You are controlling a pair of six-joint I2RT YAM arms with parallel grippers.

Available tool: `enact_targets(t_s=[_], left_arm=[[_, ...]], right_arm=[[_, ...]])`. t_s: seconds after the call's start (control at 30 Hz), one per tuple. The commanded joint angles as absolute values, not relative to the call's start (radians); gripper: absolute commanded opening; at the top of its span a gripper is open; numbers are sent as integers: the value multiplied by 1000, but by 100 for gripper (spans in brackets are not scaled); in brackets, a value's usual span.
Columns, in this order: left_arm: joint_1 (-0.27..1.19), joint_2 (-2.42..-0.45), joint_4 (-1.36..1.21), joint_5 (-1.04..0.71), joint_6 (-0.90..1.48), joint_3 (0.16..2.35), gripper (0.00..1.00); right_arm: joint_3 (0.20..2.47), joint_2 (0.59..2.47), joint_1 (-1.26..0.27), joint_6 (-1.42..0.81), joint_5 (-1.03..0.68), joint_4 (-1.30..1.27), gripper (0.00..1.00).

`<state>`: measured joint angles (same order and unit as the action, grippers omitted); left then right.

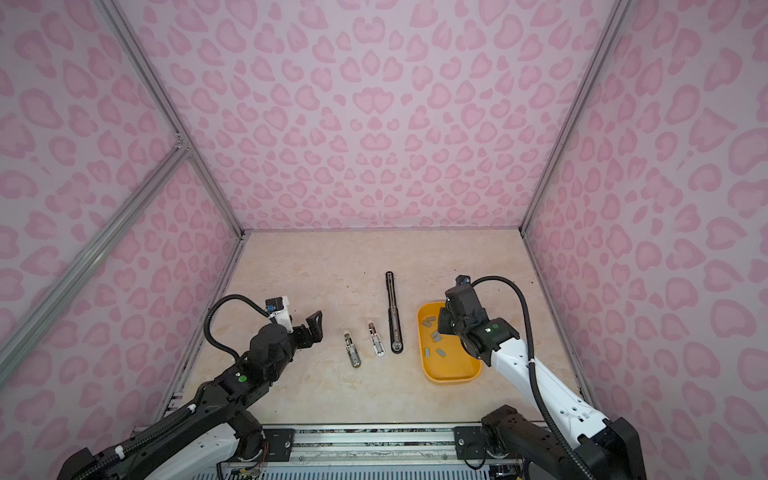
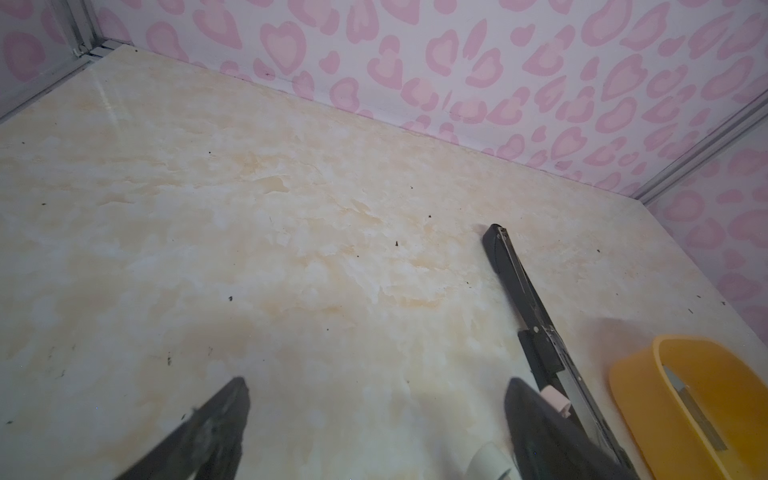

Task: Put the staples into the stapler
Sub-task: 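Lower the right gripper into the yellow tray and grasp a grey staple strip, then carry the staple strip with the right gripper toward the black stapler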

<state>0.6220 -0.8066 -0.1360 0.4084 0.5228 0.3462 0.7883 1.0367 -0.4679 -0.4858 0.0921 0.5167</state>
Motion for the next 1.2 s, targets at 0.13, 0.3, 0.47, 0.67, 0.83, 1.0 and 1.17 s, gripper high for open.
enact_targets(t_s=[0.13, 0.3, 0.47, 0.67, 0.83, 1.0, 1.17], left_arm=[[620, -802, -177, 398, 523, 352, 97], [620, -820, -183, 385, 502, 356, 97], [620, -848, -183, 362, 498, 365, 97], [621, -874, -213, 337, 485, 377, 97], [621, -876, -212, 344, 473, 380, 97], [621, -880, -213, 329, 469, 380, 97], [621, -878, -202, 324, 464, 387, 97]], right_arm=[[834, 1038, -648, -450, 162, 390, 6], [789, 1075, -782, -445, 243, 266, 4], [690, 1113, -842, -475, 231, 144, 3], [711, 1212, -863, -483, 257, 144, 1], [698, 1243, -863, -497, 233, 114, 0], [698, 1286, -862, -508, 272, 113, 0], [721, 1342, -864, -516, 267, 106, 0]])
